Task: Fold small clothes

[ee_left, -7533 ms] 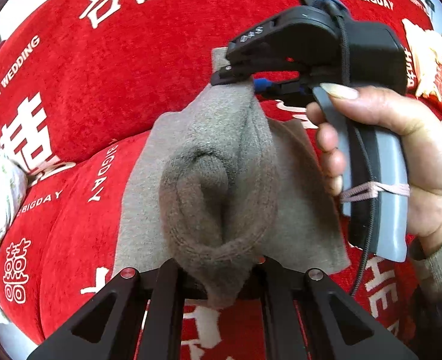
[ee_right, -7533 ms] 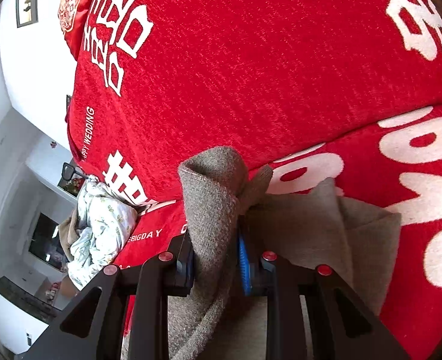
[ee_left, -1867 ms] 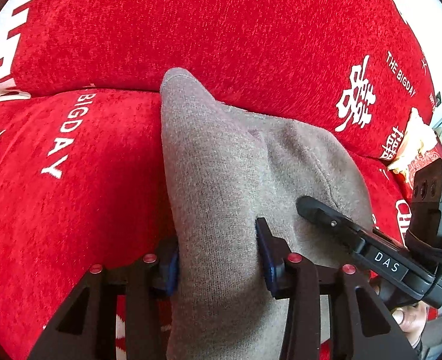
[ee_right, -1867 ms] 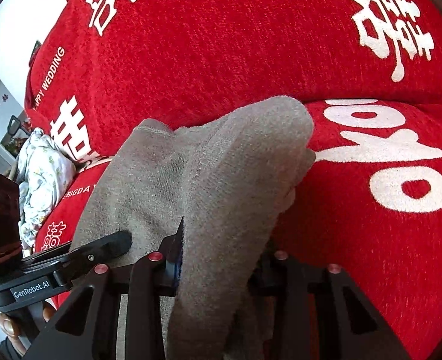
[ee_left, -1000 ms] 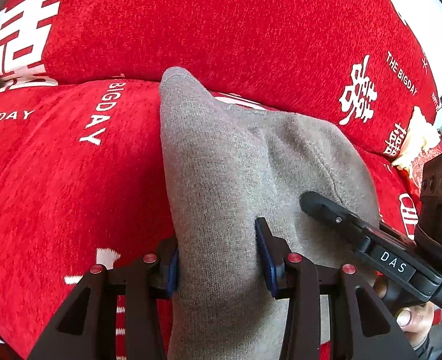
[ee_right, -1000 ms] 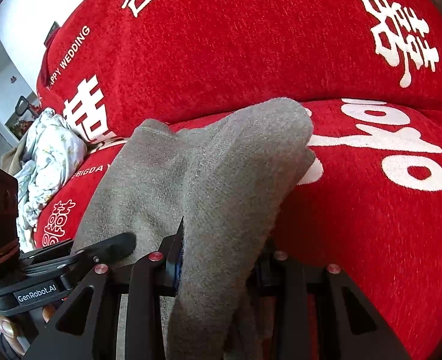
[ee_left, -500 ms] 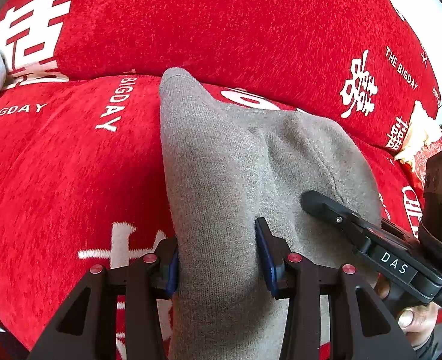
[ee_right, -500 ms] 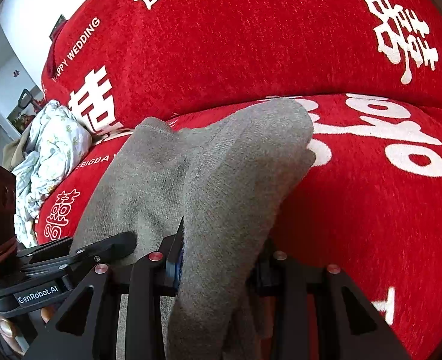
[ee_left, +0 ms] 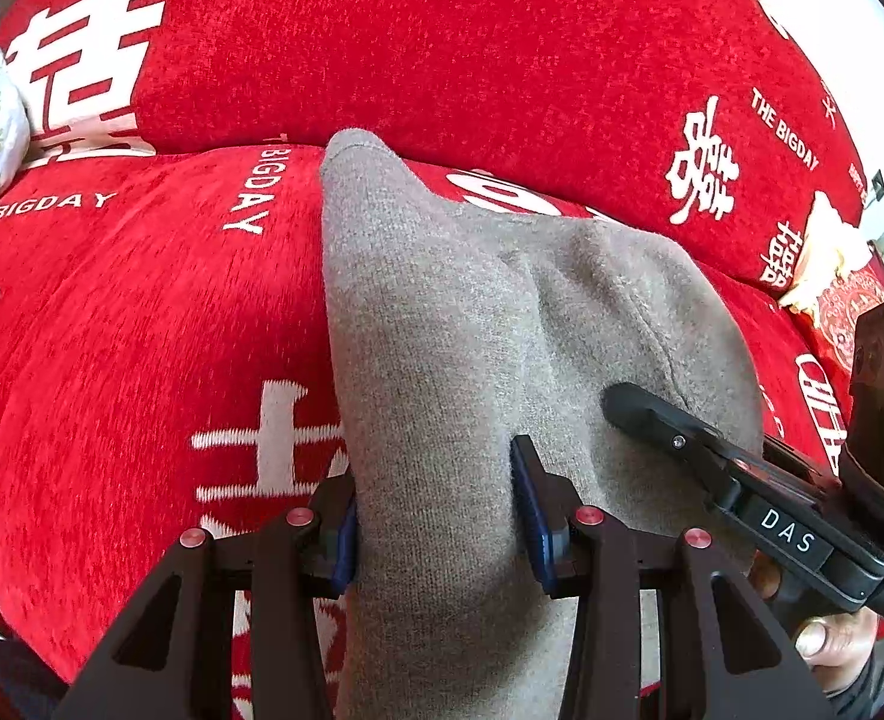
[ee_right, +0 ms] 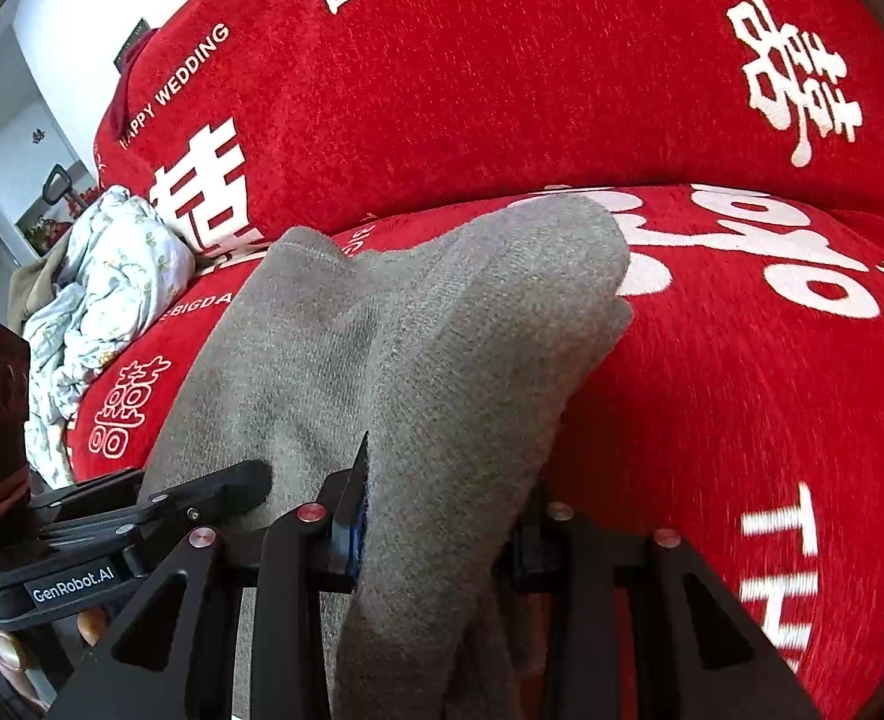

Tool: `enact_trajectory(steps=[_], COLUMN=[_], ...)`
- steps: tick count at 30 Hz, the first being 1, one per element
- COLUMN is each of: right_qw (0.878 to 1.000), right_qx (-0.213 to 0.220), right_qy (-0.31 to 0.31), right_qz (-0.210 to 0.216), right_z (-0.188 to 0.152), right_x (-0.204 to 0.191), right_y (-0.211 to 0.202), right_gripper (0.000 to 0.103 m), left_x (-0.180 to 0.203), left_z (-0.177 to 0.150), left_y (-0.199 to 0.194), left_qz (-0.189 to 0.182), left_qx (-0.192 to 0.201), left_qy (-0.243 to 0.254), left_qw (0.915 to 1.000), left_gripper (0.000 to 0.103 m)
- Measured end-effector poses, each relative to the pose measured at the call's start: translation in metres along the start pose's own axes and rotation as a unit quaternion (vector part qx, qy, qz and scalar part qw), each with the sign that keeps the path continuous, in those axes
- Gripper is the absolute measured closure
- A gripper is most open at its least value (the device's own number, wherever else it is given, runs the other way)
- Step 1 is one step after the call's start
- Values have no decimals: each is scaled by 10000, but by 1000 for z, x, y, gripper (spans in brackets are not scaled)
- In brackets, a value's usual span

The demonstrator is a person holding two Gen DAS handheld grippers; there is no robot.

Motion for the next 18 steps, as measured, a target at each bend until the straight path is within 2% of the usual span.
enact_trajectory(steps=[18], right_qw=[9989], right_qx=[164], right_qy=[-255], right_qz=[-347], right_z=[-35], right_x=[-35], right_y=[-21], right_gripper=[67], left_x=[-12], left_z=[-36], left_y=[-31], left_qz=[-83], left_qx=[235], left_qy=[233], left_qw=[9994], left_gripper=[58])
Point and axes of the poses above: each gripper's, at about its wrist camera, not at the fingertips, and y roughly the way its jaws point, x to its right, z to its top, the point moved 8 cm from there along y, roughly the way its jaws point, and after that the axes turned 10 degrees about z, right-handed, at the moved point
